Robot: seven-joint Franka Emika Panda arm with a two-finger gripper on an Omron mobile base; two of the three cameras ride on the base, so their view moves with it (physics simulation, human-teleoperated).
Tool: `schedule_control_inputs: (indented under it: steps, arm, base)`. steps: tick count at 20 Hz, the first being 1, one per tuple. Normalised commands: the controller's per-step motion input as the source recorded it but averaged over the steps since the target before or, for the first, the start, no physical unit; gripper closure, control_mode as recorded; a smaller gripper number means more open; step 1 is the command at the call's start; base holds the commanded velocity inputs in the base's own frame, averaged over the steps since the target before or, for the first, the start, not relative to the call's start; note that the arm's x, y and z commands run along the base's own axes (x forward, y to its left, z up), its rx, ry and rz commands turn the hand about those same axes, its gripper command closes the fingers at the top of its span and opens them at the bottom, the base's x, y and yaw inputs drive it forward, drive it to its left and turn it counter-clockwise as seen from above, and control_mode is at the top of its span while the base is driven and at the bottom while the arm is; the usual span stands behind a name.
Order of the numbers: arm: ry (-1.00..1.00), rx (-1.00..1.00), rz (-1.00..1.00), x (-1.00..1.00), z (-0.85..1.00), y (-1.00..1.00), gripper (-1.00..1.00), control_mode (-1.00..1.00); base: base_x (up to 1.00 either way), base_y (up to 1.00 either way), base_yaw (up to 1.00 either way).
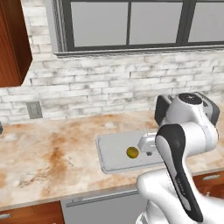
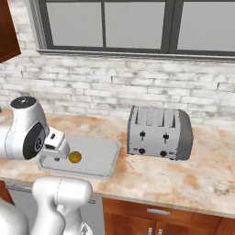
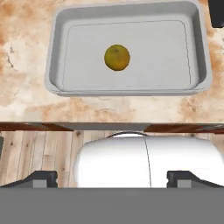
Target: Pick the tangerine and orange from the fridge and place them inside the tupperware on the counter.
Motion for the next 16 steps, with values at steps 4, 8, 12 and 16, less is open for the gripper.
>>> schedule_control_inputs:
  steps: [4,8,12,16]
  arm:
    - [0.0,0.0,-0.09,-0.63,-0.14,-0.16,-1.0,-1.0]
    - [0.0,0.0,0.0,0.0,0.0,0.0,-1.0,1.0]
    - [0.0,0.0,0.0,0.0,0.0,0.0,-1.0,1.0]
    - [0.0,0.0,0.0,0.0,0.0,0.0,-1.0,1.0]
  base:
    - [0.0,0.0,0.0]
    - [-0.73,-0.21,-0.01]
    - [-0.82,-0.01,0.15]
    - [-0.91,0.0,0.49]
